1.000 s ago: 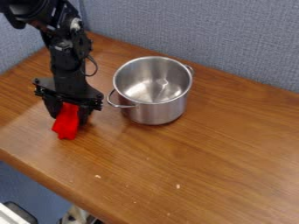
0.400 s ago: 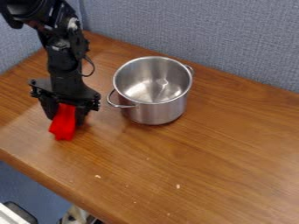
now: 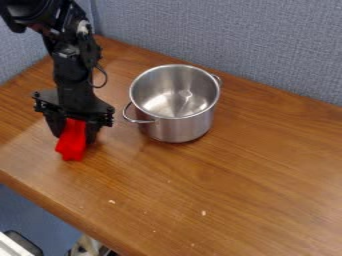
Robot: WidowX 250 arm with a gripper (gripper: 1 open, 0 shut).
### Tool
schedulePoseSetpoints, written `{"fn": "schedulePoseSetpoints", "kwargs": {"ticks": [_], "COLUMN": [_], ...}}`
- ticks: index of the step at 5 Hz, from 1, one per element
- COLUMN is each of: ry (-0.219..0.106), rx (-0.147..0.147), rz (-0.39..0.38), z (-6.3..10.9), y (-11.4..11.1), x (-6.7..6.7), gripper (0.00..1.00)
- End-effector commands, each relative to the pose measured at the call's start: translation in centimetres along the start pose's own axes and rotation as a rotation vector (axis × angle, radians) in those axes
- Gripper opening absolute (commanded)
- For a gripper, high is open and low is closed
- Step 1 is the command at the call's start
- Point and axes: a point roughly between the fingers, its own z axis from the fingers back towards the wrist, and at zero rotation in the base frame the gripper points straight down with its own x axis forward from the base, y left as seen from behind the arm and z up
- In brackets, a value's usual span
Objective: Put the red object in the metal pot
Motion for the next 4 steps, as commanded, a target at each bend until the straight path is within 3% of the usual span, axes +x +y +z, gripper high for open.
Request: {"fn": "schedulePoseSetpoints", "kwargs": {"ticks": [1, 4], "ry": [-0.010, 0.000], "rx": [0.016, 0.017], "rz": [0.025, 0.050], "z": [0.38, 0.29], "y": [0.94, 1.17], "x": [-0.02, -0.33], "gripper": [0.00, 0.00]}}
